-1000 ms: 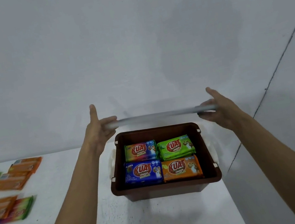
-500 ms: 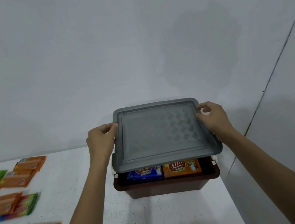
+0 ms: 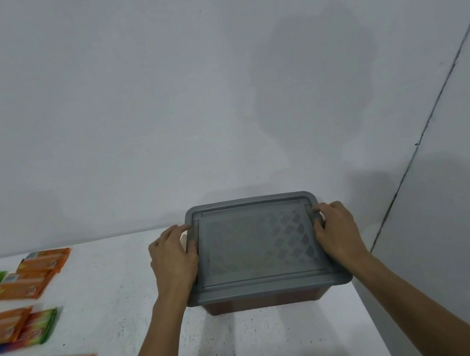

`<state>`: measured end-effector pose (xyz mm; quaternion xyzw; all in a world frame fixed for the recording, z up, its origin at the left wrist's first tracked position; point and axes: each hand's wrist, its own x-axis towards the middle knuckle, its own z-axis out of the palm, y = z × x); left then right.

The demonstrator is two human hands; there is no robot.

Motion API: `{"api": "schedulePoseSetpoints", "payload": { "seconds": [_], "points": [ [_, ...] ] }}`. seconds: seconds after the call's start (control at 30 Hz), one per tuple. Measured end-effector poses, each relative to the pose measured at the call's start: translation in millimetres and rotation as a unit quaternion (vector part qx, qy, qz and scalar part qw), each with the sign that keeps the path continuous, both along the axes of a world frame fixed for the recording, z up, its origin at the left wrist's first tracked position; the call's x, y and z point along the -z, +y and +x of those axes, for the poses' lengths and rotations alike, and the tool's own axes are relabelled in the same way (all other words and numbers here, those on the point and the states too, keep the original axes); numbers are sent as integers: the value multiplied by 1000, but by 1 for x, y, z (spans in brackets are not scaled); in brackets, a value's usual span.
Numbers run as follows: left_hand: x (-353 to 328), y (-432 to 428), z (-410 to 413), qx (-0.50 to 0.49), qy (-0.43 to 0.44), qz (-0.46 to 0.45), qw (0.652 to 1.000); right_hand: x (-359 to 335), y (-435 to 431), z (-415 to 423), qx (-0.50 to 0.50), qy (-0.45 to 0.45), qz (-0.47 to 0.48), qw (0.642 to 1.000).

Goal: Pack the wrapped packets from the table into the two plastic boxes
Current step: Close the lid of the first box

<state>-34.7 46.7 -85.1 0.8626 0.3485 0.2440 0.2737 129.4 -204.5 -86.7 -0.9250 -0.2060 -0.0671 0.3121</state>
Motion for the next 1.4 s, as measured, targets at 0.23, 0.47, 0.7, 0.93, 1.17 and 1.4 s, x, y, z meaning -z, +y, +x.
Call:
{"api": "schedulePoseSetpoints", "payload": {
  "seconds": [0.23, 0.47, 0.7, 0.93, 1.17, 1.4],
  "points": [
    [3, 2, 2, -15, 44, -170, 984, 1, 0, -5, 46, 5, -69, 997],
    [4, 2, 1, -34, 54, -216, 974, 1, -2, -4, 62, 184, 102, 976],
    [5, 3, -2, -47, 28, -222, 974, 7, -6, 3, 86, 244, 138, 956],
    [1, -5, -4, -65, 65, -85, 992, 6, -7, -2, 80, 168, 101, 977],
    [4, -4, -4, -47, 23, -25, 998, 2, -5, -10, 60, 127, 87, 986],
    [9, 1, -5, 0, -63, -153, 986, 4, -9, -8, 45, 155, 160, 974]
  ]
}}
